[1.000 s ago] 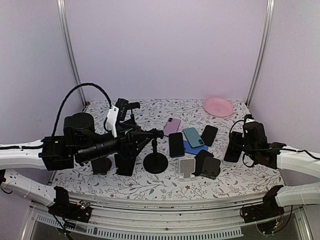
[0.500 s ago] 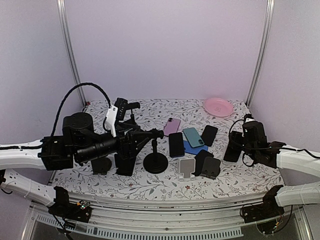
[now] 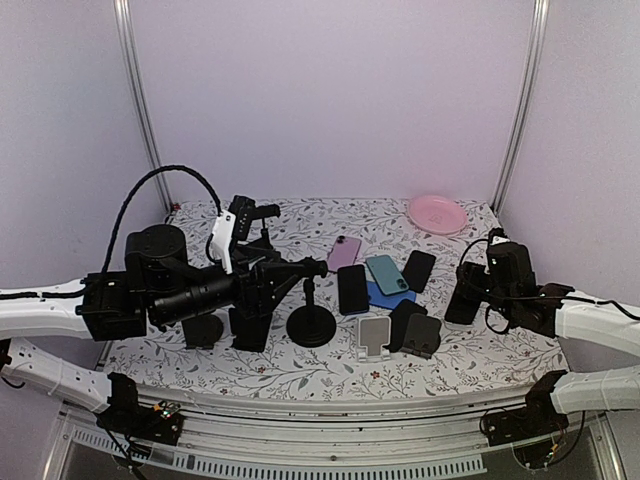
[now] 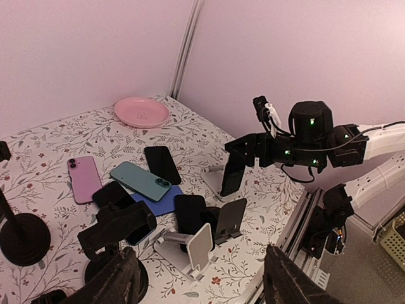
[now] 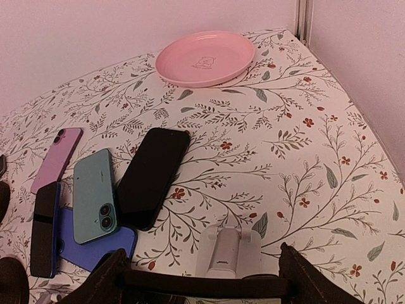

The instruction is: Place the phone on the phone stand

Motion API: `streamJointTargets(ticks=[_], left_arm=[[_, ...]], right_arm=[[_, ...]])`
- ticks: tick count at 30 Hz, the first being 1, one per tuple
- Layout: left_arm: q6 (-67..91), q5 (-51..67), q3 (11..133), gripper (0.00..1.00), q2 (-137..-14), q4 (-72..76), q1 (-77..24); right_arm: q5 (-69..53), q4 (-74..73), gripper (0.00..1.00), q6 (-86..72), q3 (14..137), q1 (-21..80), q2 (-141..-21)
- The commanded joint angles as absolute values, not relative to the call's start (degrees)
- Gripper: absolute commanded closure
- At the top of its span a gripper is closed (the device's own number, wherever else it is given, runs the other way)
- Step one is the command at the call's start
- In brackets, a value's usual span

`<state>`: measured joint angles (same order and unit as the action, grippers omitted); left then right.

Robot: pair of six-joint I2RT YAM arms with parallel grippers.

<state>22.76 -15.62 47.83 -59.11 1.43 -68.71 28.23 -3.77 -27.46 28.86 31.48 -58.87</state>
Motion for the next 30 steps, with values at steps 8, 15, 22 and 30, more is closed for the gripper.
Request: streamJointTargets(ticks=[8,15,22,30], left_arm=[[23.0,-14.9,46.8,0.33,-58.5,2.2,-68.0],[23.0,-14.9,46.8,0.33,-58.2,2.2,-68.0],[22.9,-14.8,46.8,0.33,-58.3,2.2,-67.9],[22.9,-14.9,46.8,0.33,-58.2,2.3,-67.9]], right_arm=[[31.7,0.4,0.6,-25.9,27.5,31.5,-58.2],[31.9,1.7,0.6,-25.7,26.7,31.8,-58.9],[34.5,0.1,0.6,-25.9,27.4,33.3,-60.2],[36.4,0.7,0.6,-26.4,27.2,34.7,-60.9]])
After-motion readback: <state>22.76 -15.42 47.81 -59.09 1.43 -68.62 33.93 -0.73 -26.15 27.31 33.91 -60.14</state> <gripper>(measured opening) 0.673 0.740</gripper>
